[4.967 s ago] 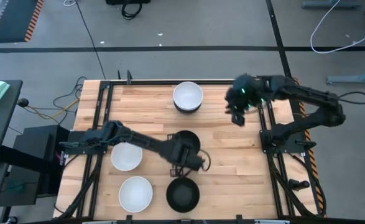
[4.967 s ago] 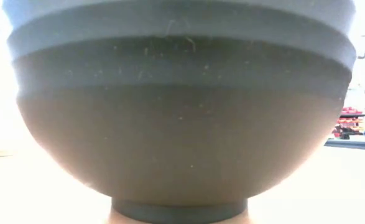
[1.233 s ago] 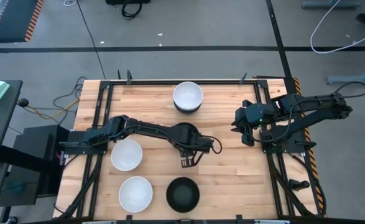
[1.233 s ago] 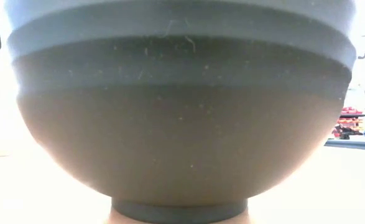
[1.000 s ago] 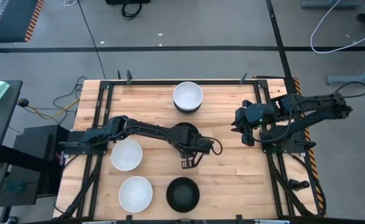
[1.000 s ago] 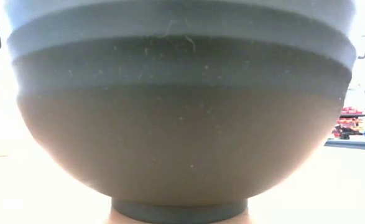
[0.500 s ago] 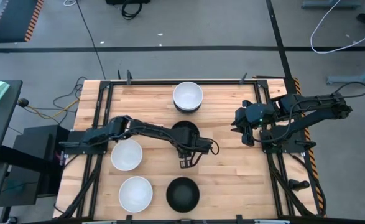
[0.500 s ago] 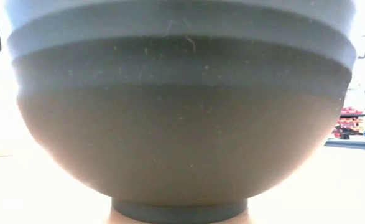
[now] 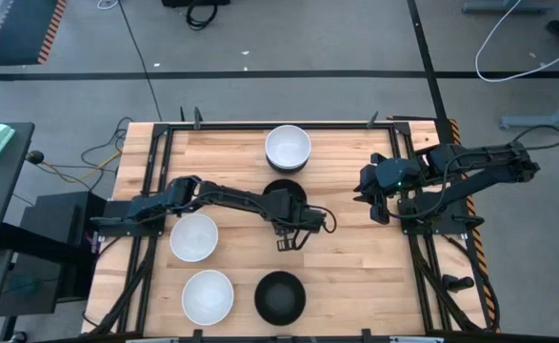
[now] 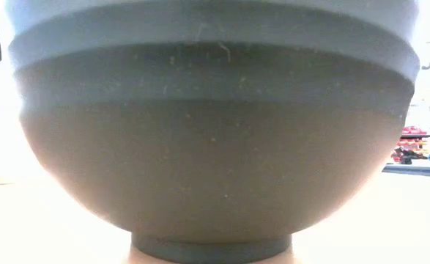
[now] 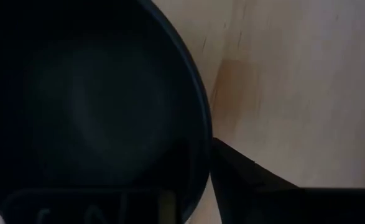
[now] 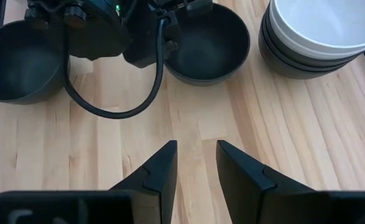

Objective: Nest bowls inside each other
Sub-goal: Stack the black bowl on top of the stacked white bowls

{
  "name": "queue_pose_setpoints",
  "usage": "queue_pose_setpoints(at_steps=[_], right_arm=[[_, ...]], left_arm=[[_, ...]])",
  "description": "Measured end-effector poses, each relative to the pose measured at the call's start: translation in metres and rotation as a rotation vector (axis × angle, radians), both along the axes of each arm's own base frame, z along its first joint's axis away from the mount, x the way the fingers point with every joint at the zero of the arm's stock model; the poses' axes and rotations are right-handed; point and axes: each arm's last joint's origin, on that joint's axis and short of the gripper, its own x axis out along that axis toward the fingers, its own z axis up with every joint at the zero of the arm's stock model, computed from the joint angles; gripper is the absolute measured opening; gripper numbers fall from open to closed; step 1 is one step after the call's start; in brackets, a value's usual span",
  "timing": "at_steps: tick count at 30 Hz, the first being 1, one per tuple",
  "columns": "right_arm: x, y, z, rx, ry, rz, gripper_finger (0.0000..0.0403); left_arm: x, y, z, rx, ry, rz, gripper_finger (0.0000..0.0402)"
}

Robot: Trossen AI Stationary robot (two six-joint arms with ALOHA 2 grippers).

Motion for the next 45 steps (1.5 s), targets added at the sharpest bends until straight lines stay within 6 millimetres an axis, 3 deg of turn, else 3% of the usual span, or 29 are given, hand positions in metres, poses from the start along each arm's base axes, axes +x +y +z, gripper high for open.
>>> queue_pose_setpoints(at_steps=[6, 10, 14, 19, 26, 31, 37, 45], right_arm=[[0.0, 0.0, 0.0, 0.0, 0.0, 0.0, 0.0119], [0.0, 0.0, -0.001, 0.006, 0.0, -0.008, 0.0119], [0.001, 0.0, -0.016, 0.001, 0.052, -0.014, 0.0119], [0.003, 0.0, -0.046, -0.01, 0.119, -0.015, 0.0119], [0.003, 0.002, -0.088, 0.024, 0.18, 0.011, 0.0119], [0.005, 0.002, -0.102, 0.032, 0.161, 0.014, 0.0119], [0.013, 0.004, -0.106, 0.06, 0.07, 0.026, 0.0119], [0.014, 0.004, -0.107, 0.044, 0.051, 0.031, 0.0119]], left_arm=[[-0.001, 0.0, 0.0, 0.015, 0.004, 0.001, 0.0014], [-0.004, -0.001, 0.0, 0.054, 0.032, 0.001, 0.0016], [-0.011, 0.0, 0.003, 0.087, 0.103, -0.001, 0.0013], [-0.014, 0.001, 0.031, 0.16, 0.122, -0.005, 0.0013], [-0.014, 0.004, 0.091, 0.24, -0.031, -0.025, 0.0013], [-0.025, 0.042, 0.114, 0.256, -0.028, 0.01, 0.0013], [-0.026, 0.095, 0.116, 0.268, 0.014, 0.008, 0.0013], [-0.019, 0.142, 0.119, 0.284, -0.051, -0.067, 0.0013]])
